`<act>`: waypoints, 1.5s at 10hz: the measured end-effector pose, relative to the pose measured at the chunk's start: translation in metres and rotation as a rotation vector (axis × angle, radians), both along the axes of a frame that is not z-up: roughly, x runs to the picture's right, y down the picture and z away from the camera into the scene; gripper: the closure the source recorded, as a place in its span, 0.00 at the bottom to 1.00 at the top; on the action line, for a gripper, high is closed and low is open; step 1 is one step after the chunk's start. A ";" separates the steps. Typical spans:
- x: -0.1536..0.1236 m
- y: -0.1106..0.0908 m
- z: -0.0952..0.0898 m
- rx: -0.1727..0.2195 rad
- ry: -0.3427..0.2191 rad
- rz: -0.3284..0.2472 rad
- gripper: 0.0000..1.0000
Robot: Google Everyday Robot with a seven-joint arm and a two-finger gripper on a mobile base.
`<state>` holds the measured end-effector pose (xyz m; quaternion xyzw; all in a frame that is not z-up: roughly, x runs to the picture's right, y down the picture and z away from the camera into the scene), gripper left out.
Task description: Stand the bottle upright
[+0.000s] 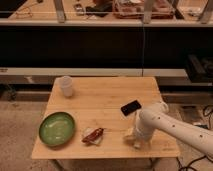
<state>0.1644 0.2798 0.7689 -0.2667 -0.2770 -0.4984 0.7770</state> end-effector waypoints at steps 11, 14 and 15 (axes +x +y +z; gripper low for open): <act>0.005 0.015 0.000 0.032 -0.073 -0.134 0.20; 0.006 0.021 0.003 0.025 -0.062 -0.149 0.20; 0.005 0.022 0.004 0.024 -0.060 -0.153 0.20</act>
